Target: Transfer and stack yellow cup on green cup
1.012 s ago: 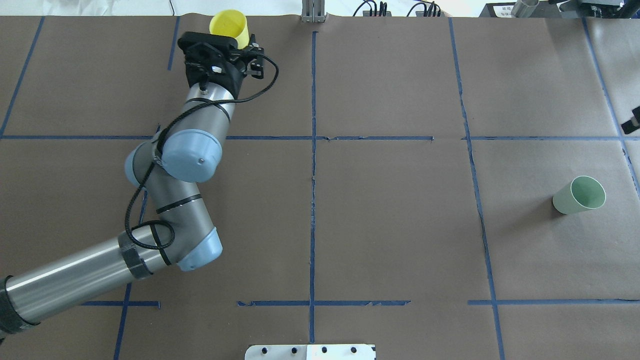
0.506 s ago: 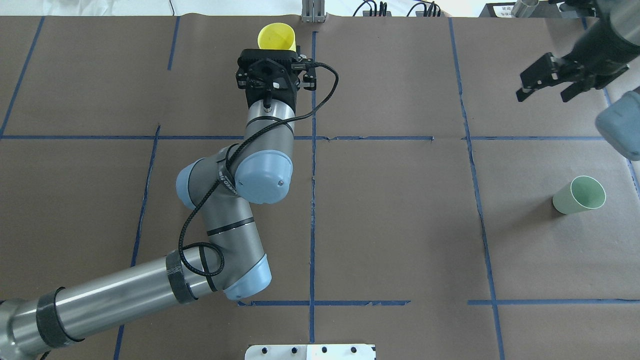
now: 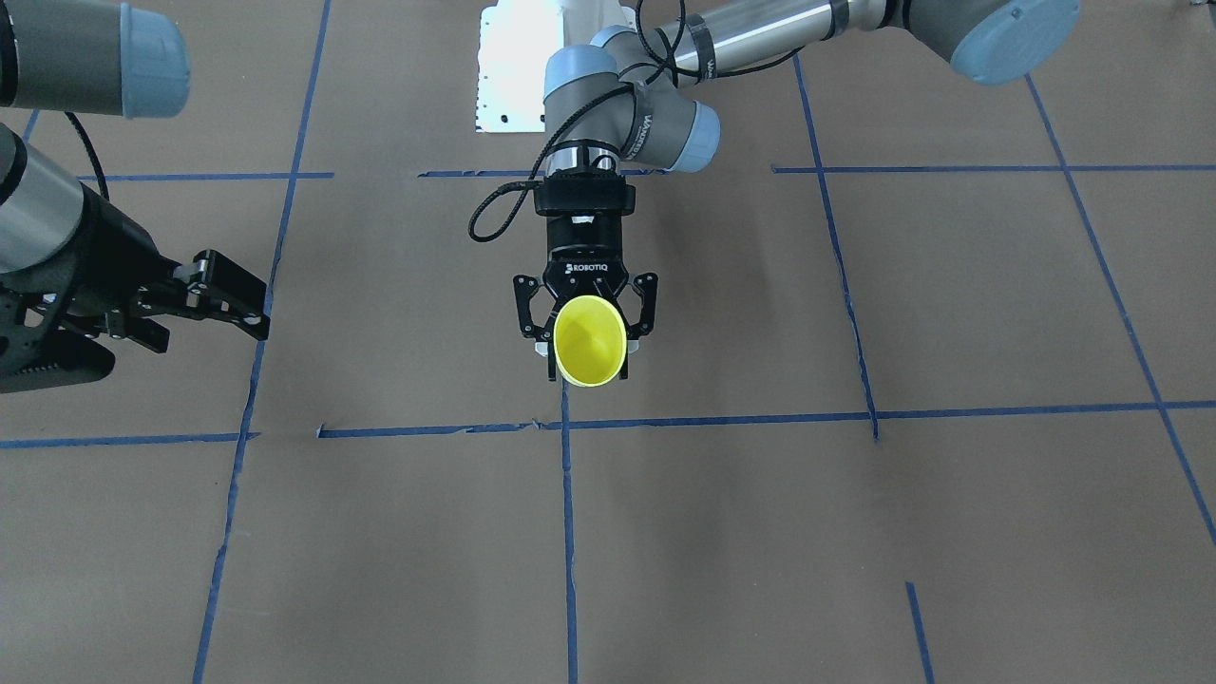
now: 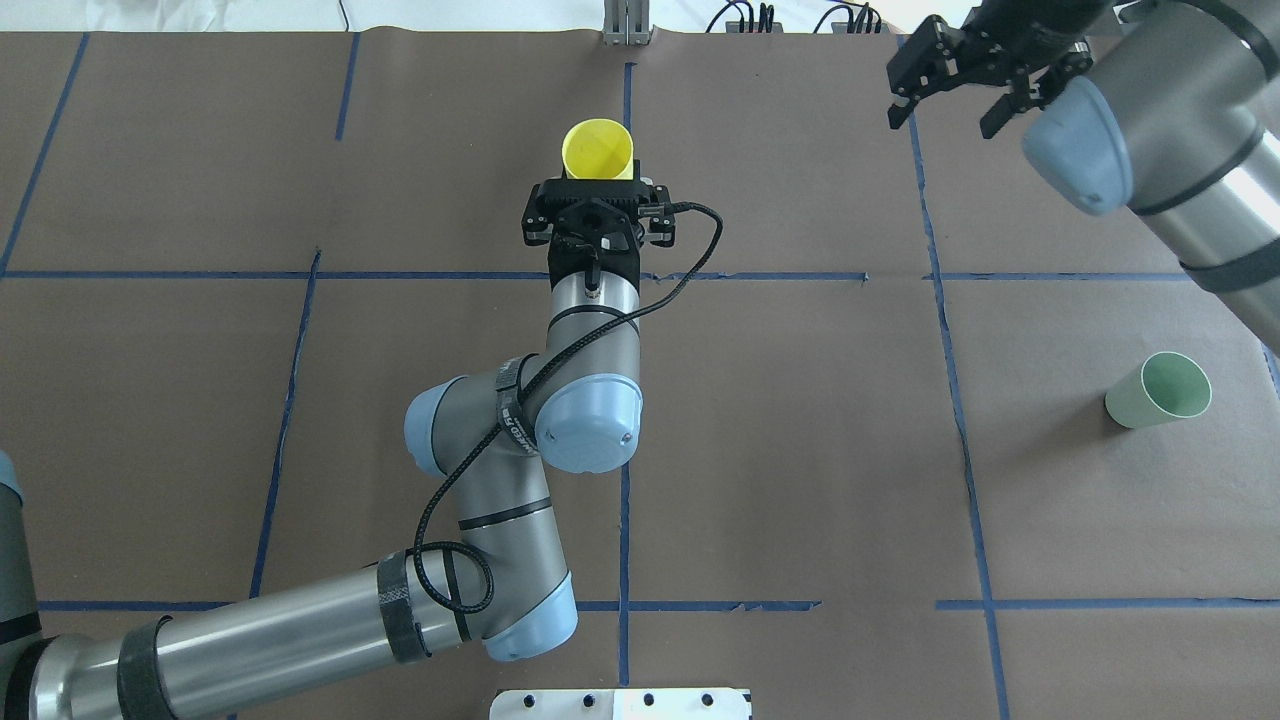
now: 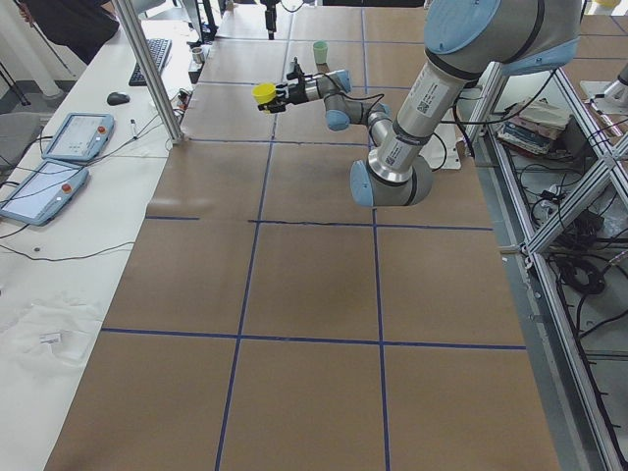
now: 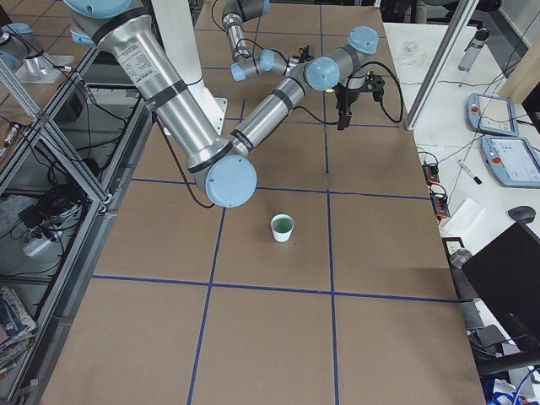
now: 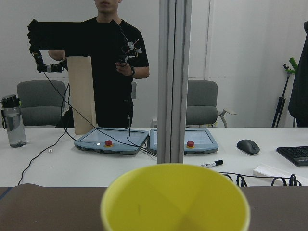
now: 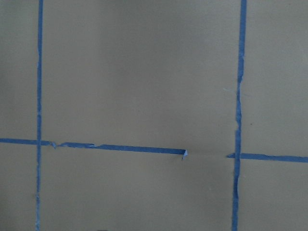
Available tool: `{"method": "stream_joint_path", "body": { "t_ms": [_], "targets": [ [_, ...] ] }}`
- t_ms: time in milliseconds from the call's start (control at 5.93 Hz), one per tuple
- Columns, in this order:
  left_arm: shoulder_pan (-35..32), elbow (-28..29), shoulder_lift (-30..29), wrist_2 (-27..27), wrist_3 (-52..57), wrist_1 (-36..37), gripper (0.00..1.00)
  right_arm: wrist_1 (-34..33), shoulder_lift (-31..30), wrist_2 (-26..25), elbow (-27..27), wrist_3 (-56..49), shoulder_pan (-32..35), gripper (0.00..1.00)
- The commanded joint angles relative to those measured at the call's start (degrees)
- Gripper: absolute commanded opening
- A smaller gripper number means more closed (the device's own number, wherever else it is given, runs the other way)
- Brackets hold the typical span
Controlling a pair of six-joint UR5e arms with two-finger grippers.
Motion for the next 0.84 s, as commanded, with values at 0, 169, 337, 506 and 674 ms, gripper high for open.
{"method": "stream_joint_path", "body": {
  "t_ms": [0, 169, 337, 506, 674],
  "targets": [
    [1.41, 0.81, -0.49, 0.58, -0.35, 0.1, 0.48, -4.23, 11.43, 0.97, -9.54, 0.21, -1.72, 1.0],
    [1.85, 0.81, -0.84, 0.58, -0.27, 0.1, 0.48, -4.42, 16.52, 1.06, -14.55, 1.69, -3.56, 1.0],
    [1.86, 0.81, -0.93, 0.58, -0.27, 0.1, 0.48, -4.43, 21.27, 0.89, -18.69, 5.97, -5.58, 1.0],
    [1.86, 0.81, -0.93, 0.49, -0.27, 0.1, 0.48, -4.43, 25.24, 0.54, -23.17, 8.1, -7.17, 0.98],
    [1.86, 0.81, -0.84, 0.49, -0.27, 0.01, 0.48, -4.43, 25.28, 0.1, -23.39, 8.29, -8.05, 0.96]
  ]
}}
